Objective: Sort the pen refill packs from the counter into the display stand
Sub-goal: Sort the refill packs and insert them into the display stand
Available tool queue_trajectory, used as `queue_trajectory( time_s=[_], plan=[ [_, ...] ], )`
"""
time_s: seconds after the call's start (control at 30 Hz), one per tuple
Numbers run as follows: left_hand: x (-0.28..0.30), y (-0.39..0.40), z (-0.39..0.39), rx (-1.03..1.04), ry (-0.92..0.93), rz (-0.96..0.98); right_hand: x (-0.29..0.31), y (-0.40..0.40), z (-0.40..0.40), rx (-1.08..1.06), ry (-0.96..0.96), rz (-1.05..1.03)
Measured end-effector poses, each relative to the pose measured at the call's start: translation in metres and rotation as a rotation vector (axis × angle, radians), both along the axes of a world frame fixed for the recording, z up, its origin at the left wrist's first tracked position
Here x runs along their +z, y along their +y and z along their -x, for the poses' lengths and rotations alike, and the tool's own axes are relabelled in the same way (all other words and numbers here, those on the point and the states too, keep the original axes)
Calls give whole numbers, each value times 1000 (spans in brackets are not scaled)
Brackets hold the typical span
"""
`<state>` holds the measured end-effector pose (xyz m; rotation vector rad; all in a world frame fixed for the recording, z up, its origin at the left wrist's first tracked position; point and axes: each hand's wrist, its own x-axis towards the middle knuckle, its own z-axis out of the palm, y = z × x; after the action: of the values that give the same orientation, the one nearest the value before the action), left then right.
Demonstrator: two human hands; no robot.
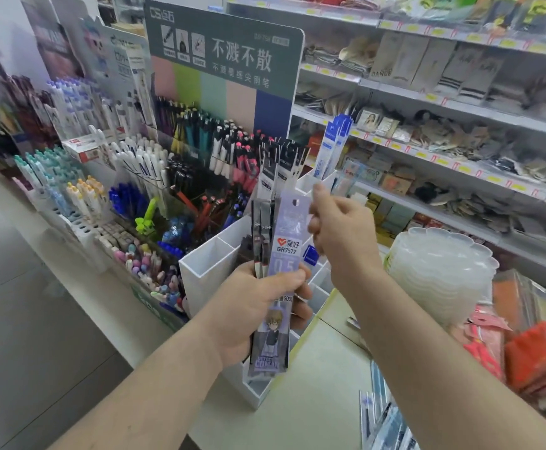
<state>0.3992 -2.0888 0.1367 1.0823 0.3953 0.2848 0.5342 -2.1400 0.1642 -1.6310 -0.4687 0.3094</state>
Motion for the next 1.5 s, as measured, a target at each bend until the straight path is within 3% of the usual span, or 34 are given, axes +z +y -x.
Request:
queue_trajectory(
  time_s=[0.07, 0.23, 0.47, 0.6, 0.8, 0.93, 1.2, 1.37, 1.5],
  plan=[
    [-3, -4, -5, -24, 13, -16, 2, -28, 15, 93, 146, -24],
    [-12, -16, -16, -136, 35, -75, -14, -67, 34, 238, 100, 59],
    [-29, -18, -25, -283, 37, 105, -22, -98, 24, 0, 165, -76],
    [-35, -22, -28, -300, 69, 49, -31, -111, 14, -120, 189, -73],
    [-33, -18, -24, -119, 119, -87, -34, -133, -1, -353, 178, -220],
    [-30, -4, -15, -19, 152, -211, -61, -134, 1, -361, 82, -84],
    [-31, 16, 14, -15, 257, -280, -119, -106, 23, -272, 162, 41],
    [-33, 23, 23, 3, 271, -276, -140, -84, 37, -142, 173, 162],
    [-37, 21, 25, -10, 294, -289, -171, -63, 43, 20, 184, 379]
  ],
)
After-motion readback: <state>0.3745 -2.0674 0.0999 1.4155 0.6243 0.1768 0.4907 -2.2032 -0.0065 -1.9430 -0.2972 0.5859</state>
